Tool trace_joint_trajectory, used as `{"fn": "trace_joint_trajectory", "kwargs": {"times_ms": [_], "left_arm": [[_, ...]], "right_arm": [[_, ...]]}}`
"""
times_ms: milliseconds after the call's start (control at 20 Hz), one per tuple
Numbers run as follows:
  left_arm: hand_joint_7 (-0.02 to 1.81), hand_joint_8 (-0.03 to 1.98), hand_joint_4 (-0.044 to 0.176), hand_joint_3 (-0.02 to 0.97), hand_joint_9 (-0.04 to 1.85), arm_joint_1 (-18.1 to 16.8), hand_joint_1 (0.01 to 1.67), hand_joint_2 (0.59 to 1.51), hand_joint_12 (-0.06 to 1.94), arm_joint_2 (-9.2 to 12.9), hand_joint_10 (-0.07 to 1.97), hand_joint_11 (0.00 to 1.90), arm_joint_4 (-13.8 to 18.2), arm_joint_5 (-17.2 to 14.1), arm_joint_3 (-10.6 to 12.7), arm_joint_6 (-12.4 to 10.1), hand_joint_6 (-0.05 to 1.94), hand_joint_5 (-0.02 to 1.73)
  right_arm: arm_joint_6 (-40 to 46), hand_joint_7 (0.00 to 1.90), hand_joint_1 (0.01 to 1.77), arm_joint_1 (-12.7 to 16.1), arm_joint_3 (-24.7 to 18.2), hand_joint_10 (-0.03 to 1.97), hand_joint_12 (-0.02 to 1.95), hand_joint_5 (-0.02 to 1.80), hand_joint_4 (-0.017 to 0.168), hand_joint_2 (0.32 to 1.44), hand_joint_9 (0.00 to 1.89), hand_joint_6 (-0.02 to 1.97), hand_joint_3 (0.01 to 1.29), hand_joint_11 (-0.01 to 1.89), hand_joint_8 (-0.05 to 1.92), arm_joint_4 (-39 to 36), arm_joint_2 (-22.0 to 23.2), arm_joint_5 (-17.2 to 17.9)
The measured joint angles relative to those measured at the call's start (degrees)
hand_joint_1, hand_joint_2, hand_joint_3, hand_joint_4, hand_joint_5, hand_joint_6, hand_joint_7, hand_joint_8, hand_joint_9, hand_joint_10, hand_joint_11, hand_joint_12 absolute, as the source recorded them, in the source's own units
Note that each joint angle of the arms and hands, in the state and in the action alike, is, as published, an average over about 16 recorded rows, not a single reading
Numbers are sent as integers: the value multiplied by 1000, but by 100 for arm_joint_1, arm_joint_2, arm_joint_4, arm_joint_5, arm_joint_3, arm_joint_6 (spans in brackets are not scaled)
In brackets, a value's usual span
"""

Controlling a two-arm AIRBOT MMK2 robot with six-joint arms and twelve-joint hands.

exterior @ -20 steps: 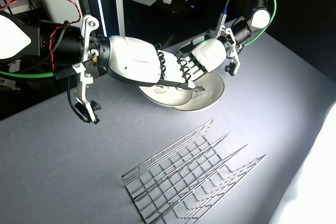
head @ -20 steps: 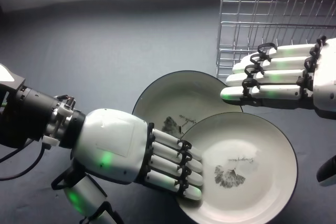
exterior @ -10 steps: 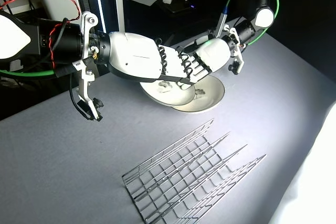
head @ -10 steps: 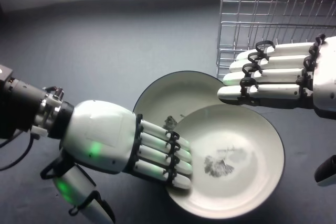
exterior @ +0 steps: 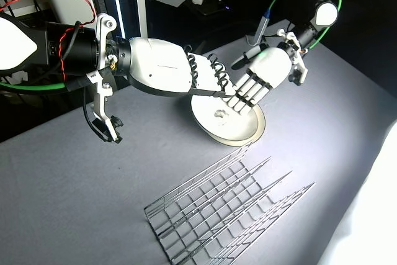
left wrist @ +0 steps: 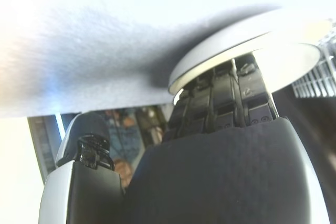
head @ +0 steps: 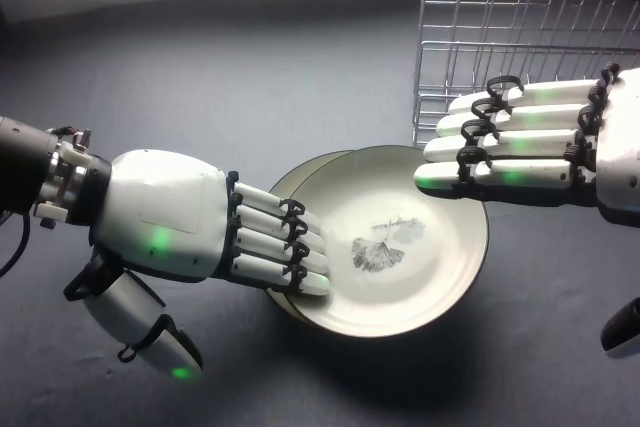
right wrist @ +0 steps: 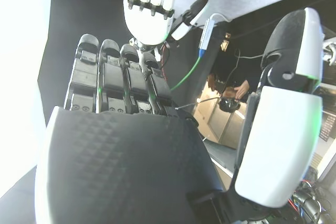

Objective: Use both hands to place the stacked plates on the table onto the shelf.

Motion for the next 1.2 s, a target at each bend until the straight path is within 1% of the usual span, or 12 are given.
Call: {"fn": "trace_joint_trajectory", "kwargs": {"times_ms": [250, 550, 900, 1200], "left_arm": [[20, -3, -9, 8, 48, -93, 14, 1193, 116, 91, 2, 41, 178, 35, 37, -7, -33, 10], [25, 0, -9, 8, 44, -274, 14, 1190, 117, 196, 6, 40, 500, -14, 42, -26, -34, 8], [25, 4, -9, 8, 36, -509, 14, 1191, 118, 292, 9, 30, 892, -93, 0, -78, -29, 6], [23, 4, -9, 9, 36, -565, 14, 1192, 119, 324, 9, 34, 1111, -140, -48, -125, -24, 7]], "right_arm": [[-14, 13, 936, 0, 0, 12, 76, 12, 1, 746, 13, 19, 18, 19, 11, 0, 0, 11], [-30, 13, 939, 0, 0, 12, 90, 12, 0, 746, 12, 19, 19, 21, 11, 0, 0, 21], [-57, 13, 947, 0, 0, 13, 63, 12, 0, 746, 12, 20, 19, 21, 11, 0, 0, 32], [-92, 13, 950, 0, -1, 12, 39, 12, 0, 746, 12, 20, 18, 21, 11, 0, 0, 45]]}}
